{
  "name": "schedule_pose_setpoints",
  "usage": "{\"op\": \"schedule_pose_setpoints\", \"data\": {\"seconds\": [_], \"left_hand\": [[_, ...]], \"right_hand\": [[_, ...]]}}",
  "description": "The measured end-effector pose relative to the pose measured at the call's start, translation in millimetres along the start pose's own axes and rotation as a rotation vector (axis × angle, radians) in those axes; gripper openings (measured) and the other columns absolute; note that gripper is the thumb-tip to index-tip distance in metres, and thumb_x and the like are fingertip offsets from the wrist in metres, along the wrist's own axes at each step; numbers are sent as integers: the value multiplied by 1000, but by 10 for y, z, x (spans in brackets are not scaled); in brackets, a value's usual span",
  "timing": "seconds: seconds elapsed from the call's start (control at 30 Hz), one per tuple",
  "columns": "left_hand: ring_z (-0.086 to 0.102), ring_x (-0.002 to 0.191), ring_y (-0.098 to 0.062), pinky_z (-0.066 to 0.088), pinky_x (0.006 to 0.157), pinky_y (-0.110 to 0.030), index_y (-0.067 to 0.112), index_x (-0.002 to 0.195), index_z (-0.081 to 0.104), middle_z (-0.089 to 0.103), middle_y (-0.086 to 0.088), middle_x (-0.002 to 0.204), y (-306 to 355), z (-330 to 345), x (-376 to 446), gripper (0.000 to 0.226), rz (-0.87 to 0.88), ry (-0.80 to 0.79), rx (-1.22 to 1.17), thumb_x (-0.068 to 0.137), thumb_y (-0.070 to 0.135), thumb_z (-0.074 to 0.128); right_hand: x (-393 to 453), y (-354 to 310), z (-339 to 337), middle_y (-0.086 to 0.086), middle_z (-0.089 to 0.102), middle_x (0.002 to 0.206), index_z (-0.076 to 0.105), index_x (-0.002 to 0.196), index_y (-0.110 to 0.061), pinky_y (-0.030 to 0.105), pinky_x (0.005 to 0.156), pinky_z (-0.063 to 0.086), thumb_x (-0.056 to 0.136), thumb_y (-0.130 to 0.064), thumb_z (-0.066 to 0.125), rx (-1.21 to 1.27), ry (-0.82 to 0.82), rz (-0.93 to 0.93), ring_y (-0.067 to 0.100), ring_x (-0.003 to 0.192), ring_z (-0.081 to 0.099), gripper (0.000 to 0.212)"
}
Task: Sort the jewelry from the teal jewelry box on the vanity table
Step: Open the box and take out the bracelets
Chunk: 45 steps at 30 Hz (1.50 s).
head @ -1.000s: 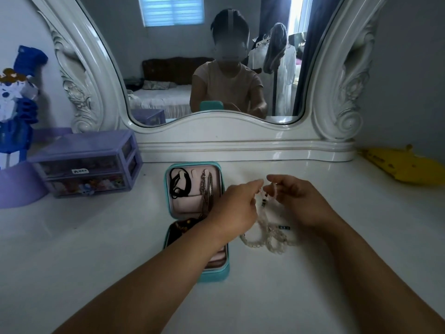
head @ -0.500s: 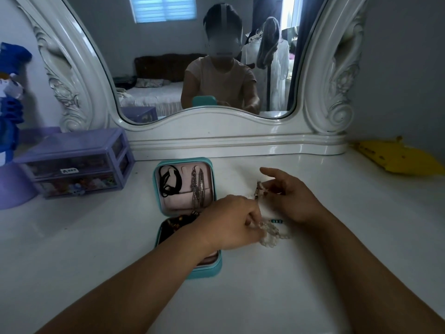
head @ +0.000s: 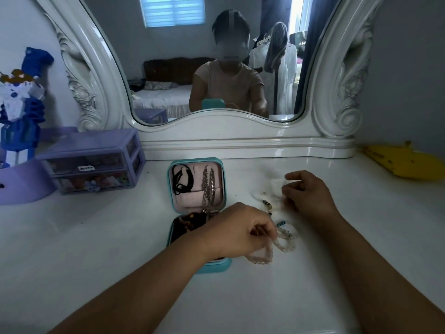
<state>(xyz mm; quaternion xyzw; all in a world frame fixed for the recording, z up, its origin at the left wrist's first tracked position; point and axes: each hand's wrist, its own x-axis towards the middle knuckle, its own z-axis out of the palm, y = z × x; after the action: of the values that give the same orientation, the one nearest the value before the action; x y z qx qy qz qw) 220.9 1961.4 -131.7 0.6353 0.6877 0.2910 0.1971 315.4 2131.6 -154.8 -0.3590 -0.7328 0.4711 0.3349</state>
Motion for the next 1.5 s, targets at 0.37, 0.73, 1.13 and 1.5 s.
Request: {"op": "schedule_pose_setpoints", "data": {"seconds": [0.37, 0.73, 1.13, 1.5], "left_hand": [[59, 72, 2, 44, 65, -7, 17, 90, 71, 59, 19, 78, -178, -306, -187, 14, 41, 288, 25, 81, 8, 66], [56, 53, 9, 37, 54, -3, 13, 84, 75, 61, 16, 66, -556, -700, -669, 16, -151, 405, 43, 75, 0, 70], [55, 54, -7, 44, 57, -26, 31, 70, 66, 65, 3, 61, -746, -683, -850, 5, -308, 395, -44, 71, 26, 68], [51, 55, -5, 39, 54, -23, 33, 77, 64, 56, 11, 63, -623, -659, -879, 21, -338, 222, 173, 62, 40, 77]], "right_hand": [[-117, -93, -13, 6, 69, 88, 66, 96, -12, 23, 70, 48, 83, -9, 61, 63, -52, -76, 15, 77, 65, 14], [-494, -387, 263, 10, 69, 75, 69, 78, -10, 11, 54, 49, 80, -4, 65, 45, -281, -215, 6, 59, 61, 7], [-801, -657, 710, -3, 60, 84, 72, 85, -14, 9, 65, 44, 74, -3, 72, -167, -580, -487, 4, 74, 60, 15], [-841, -667, 928, 2, 54, 85, 73, 86, -15, 31, 71, 48, 71, -21, 59, -477, -495, -642, 18, 77, 57, 22]]}}
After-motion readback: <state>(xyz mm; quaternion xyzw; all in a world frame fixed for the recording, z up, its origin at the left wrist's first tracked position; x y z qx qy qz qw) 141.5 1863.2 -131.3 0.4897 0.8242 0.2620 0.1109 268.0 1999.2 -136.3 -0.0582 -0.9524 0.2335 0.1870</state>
